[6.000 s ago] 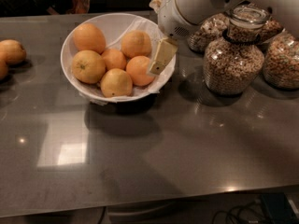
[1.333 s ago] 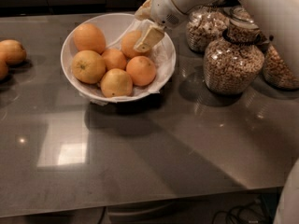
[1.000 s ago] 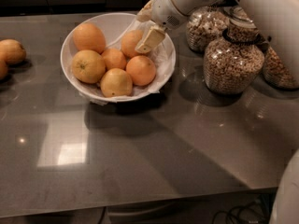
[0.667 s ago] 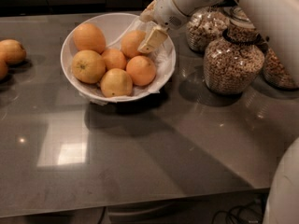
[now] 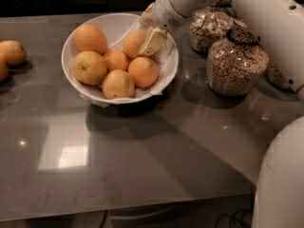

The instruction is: Pick orange from white bowl

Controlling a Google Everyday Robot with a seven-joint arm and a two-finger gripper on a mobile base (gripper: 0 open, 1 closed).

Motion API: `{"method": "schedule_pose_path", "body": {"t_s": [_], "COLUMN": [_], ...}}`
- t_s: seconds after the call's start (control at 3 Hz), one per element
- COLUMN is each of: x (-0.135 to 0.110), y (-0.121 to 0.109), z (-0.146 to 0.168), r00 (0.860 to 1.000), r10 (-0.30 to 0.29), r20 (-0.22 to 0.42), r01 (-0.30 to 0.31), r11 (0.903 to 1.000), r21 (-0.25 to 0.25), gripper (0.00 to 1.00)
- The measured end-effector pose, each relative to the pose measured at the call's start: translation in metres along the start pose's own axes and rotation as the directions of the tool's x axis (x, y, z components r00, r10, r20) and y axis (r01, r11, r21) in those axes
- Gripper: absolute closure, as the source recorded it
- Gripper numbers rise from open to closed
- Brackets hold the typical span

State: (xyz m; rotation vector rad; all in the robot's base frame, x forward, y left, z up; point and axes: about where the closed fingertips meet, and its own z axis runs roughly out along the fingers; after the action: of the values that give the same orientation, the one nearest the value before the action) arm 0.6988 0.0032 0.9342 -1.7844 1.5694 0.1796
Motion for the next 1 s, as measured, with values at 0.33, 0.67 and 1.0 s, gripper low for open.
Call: {"method": "schedule_pose_path", "body": {"t_s": [0.33, 0.67, 1.0], "x": [0.0, 0.0, -0.0001], "y": [0.0, 0.0, 0.0002], "z": [0.0, 0.0001, 0.0004], "r00": [1.0, 1.0, 1.0], "r10": [0.0, 0.0, 0.0], "r20": [0.0, 0.0, 0.001], "r01": [0.0, 0.0, 0.0], "r11": [1.0, 1.0, 1.0], "r21": [0.0, 0.0, -0.001], "gripper": [0.37, 0.49, 0.43]}}
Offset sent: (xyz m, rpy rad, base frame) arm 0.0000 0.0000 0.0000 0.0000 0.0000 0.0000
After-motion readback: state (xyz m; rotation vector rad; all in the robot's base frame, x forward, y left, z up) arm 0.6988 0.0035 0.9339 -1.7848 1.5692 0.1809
